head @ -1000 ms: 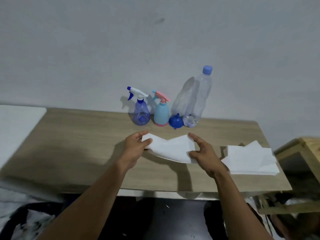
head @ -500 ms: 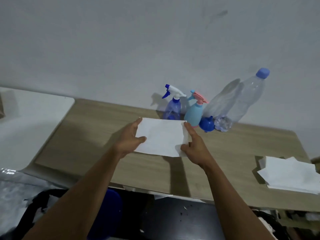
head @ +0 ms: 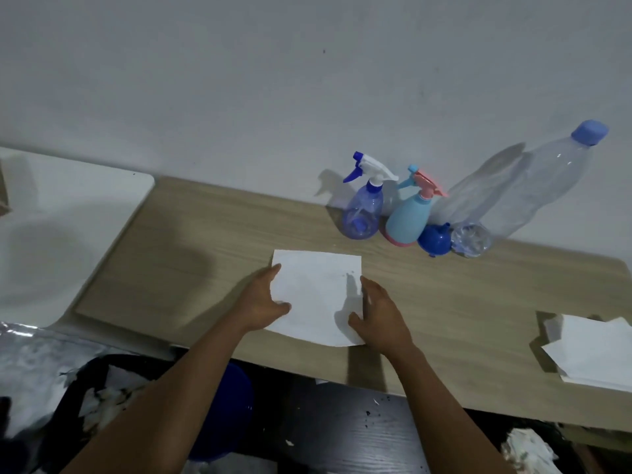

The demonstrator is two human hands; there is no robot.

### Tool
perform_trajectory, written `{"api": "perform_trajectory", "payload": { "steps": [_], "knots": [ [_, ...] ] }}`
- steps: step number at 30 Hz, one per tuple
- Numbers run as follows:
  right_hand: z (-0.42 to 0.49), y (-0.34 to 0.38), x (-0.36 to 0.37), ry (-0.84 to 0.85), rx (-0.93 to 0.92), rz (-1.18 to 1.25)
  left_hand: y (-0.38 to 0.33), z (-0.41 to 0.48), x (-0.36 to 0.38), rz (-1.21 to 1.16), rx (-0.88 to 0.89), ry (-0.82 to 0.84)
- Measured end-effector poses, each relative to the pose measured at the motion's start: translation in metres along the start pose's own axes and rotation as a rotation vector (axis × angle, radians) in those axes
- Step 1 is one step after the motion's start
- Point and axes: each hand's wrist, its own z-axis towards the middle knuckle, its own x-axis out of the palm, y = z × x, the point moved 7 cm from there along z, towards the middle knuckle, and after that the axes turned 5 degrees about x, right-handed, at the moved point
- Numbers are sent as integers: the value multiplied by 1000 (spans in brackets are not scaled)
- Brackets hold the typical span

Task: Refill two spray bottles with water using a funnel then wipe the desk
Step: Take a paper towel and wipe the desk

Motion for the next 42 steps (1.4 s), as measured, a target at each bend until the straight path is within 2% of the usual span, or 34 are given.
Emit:
{"api": "perform_trajectory", "payload": {
  "steps": [3,5,6,9,12,15,33,42],
  "knots": [
    [-3,7,-19,-239,23,-108,-5,-7,-17,158,-34,-266],
    [2,18,-25,-353,-31,-131,-23,-9,-20,327,108,-408],
    [6,25,-21,-378,-86,-128,-31,-7,-15,406,213,-424],
    [22,44,12,-282,-213,-232,-34,13,13,634,394,-311],
    [34,43,52,-123,-270,-426,-14,30,37,794,380,-158],
    [45,31,70,-57,-277,-532,2,39,51,787,375,-99],
    [69,22,69,-14,-264,-607,8,56,48,812,360,-144],
    [81,-14,32,-20,-280,-601,-28,72,82,802,369,-164]
  ]
}}
